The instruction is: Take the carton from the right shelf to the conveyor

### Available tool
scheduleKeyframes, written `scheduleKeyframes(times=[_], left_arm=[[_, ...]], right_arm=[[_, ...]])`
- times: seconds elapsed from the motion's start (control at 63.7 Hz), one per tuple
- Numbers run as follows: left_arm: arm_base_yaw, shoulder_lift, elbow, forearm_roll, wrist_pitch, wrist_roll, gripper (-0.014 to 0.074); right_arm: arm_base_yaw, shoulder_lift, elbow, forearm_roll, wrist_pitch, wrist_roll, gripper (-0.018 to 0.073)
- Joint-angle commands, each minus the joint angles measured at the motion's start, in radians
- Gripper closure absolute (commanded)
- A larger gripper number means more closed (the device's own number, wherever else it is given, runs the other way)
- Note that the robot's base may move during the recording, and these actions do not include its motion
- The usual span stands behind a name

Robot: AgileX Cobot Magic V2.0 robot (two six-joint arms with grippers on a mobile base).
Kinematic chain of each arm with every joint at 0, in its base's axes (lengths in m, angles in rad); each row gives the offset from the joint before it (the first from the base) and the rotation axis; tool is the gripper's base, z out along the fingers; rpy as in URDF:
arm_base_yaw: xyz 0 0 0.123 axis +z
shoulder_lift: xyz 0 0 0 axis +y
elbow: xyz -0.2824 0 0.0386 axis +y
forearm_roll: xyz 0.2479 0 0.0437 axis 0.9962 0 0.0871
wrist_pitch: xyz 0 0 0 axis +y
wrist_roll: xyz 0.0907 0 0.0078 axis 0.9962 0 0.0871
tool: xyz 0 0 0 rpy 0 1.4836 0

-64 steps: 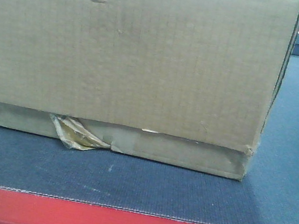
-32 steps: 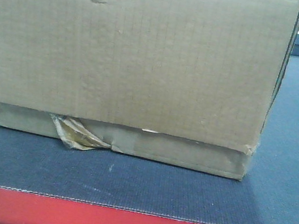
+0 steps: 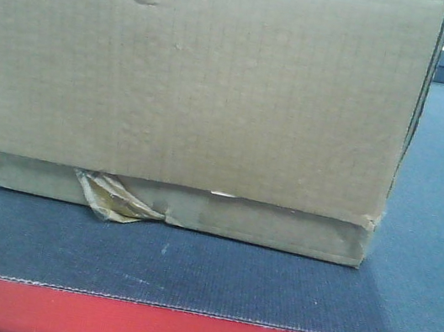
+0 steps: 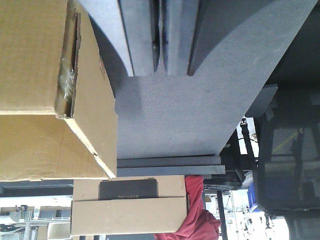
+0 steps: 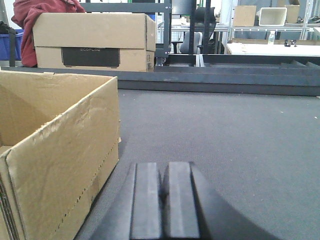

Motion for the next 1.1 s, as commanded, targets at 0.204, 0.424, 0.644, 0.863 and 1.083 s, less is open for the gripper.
scheduleKeyframes(times=[0.204, 0.424, 0.644, 0.863, 1.083], left_arm=[[0.001, -0.005, 0.001, -0.003, -0.023, 0.001, 0.0575], [0.003, -0.007, 0.001, -0.003, -0.012, 0.001, 0.0575], [0.085, -0.07, 0.091, -0.159, -0.053, 0.151, 0.0575], [0.128, -0.094, 0.334, -0.201, -0.319, 0.151, 0.0575], [0.128, -0.094, 0.354, -0.199, -0.362, 0.151, 0.0575]], right_arm=[[-0.005, -0.003, 0.0, -0.014, -0.03, -0.01, 0.0637], [-0.005, -0.003, 0.0, -0.014, -0.03, -0.01, 0.0637], [-0.005, -0.003, 0.0, -0.014, -0.03, -0.01, 0.0637], [-0.005, -0.003, 0.0, -0.014, -0.032, -0.01, 0.0637], [-0.005, -0.003, 0.0, -0.014, -0.034, -0.01, 0.0637]])
